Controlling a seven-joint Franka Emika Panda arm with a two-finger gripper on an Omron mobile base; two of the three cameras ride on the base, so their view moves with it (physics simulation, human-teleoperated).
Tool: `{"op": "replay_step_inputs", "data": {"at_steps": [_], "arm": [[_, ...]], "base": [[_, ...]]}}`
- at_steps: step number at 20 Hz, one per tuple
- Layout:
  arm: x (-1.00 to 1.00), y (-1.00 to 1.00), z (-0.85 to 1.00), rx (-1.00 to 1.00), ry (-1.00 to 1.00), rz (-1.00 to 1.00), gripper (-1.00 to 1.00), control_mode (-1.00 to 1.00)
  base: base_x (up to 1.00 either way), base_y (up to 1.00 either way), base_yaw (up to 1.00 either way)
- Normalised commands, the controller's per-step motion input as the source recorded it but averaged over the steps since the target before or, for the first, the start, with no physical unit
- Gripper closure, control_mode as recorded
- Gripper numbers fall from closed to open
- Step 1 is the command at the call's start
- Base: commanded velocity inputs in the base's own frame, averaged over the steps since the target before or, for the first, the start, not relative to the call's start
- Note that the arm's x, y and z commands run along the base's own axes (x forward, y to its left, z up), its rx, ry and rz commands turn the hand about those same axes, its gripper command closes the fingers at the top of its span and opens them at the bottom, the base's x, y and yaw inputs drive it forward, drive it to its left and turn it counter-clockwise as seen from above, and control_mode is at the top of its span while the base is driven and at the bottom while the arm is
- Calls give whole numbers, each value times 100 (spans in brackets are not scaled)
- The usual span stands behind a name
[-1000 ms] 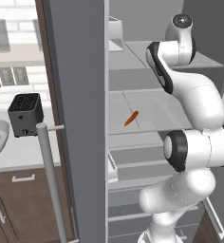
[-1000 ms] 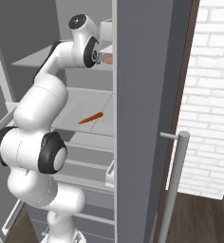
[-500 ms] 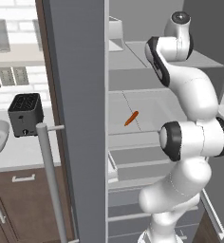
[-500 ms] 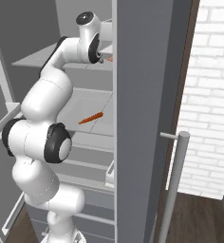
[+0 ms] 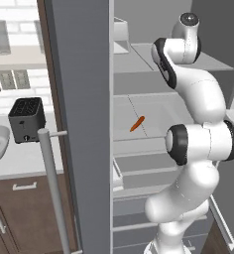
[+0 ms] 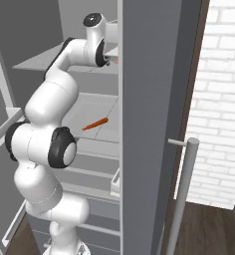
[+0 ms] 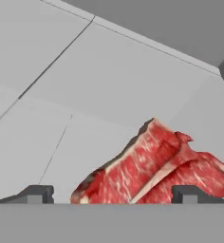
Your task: Place one carrot and one steak in each tupperware on the nearby counter, to pack two identical lunches.
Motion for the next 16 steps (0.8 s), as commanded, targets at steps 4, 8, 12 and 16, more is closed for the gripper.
{"op": "replay_step_inputs", "data": {"at_steps": [4,8,12,16], "arm": [[46,-4,-27,0,-8,3,-100,-100],[24,-8,-27,0,0,2,100,-100],[9,-13,-21,0,0,2,100,-100],[3,-3,-16,0,0,1,100,-100]], "base": [[0,0,0],[0,0,0],[0,0,0],[0,0,0]]}}
